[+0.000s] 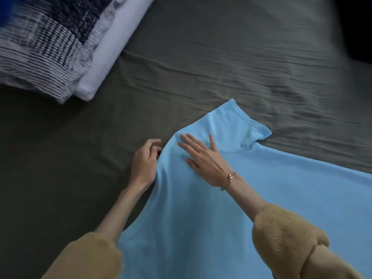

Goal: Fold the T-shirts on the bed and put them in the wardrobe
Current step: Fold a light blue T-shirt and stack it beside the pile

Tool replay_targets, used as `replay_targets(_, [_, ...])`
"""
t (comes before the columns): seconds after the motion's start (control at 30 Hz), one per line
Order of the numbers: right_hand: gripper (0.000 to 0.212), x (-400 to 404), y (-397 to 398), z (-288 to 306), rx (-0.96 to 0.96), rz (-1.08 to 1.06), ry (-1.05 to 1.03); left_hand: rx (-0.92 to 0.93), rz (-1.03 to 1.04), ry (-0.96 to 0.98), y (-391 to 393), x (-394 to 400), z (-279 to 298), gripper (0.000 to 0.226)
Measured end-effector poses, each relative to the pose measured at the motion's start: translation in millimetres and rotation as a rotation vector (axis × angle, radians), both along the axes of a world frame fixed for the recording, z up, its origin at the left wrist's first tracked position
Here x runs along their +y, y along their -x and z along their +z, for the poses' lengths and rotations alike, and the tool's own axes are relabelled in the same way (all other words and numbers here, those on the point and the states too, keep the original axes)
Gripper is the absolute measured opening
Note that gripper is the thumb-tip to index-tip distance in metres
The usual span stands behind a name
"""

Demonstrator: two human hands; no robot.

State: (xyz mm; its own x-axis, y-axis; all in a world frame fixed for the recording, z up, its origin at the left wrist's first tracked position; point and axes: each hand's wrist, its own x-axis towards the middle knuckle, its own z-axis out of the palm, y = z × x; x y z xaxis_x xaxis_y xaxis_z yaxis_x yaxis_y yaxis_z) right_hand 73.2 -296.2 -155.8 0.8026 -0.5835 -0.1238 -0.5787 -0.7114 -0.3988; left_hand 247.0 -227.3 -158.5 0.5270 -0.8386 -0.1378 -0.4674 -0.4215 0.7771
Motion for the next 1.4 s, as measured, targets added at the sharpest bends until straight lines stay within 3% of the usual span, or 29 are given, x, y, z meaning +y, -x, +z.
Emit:
replay_targets(0.13, [0.039, 25, -33, 5, -0.123, 0.051, 0.004, 0.127, -0.129, -0.129, -20, 45, 12, 0.026])
replay_targets(0.3, [0.041, 29, -60, 15, 0.088, 0.105, 0.012, 0.211, -0.221, -0.218, -24, 82, 17, 0.013])
replay_targets(0.43, [0.045, 21, -69, 24, 0.165, 0.063, 0.007, 0.053, -0.275, -0.29, -16, 93, 15, 0.041])
replay_targets(0.57, [0.058, 8, -67, 28, 0.217, -0.026, 0.055, 0.075, -0.119, -0.252, -3, 70, 18, 0.034])
replay_targets(0.7, [0.047, 2, -67, 26, 0.246, -0.049, 0.08, 0.09, -0.074, -0.283, 3, 41, 17, 0.023])
replay_targets(0.77, [0.044, 0, -67, 21, 0.218, -0.075, 0.061, 0.156, -0.048, -0.238, 4, 34, 17, 0.015])
replay_targets(0.87, [0.049, -4, -66, 14, 0.153, -0.078, 0.021, 0.289, 0.062, -0.16, 1, 32, 13, 0.022])
replay_targets(1.07, [0.053, -4, -57, -2, 0.121, -0.093, 0.033, 0.15, 0.161, -0.258, -10, 32, 16, 0.029])
replay_targets(1.3, [0.05, 14, -52, -6, 0.009, -0.179, 0.145, 0.261, 0.092, -0.252, -16, 25, 18, 0.033])
replay_targets(1.4, [0.053, 24, -51, -13, 0.061, -0.207, 0.121, 0.063, 0.075, -0.254, -17, 28, 16, 0.033])
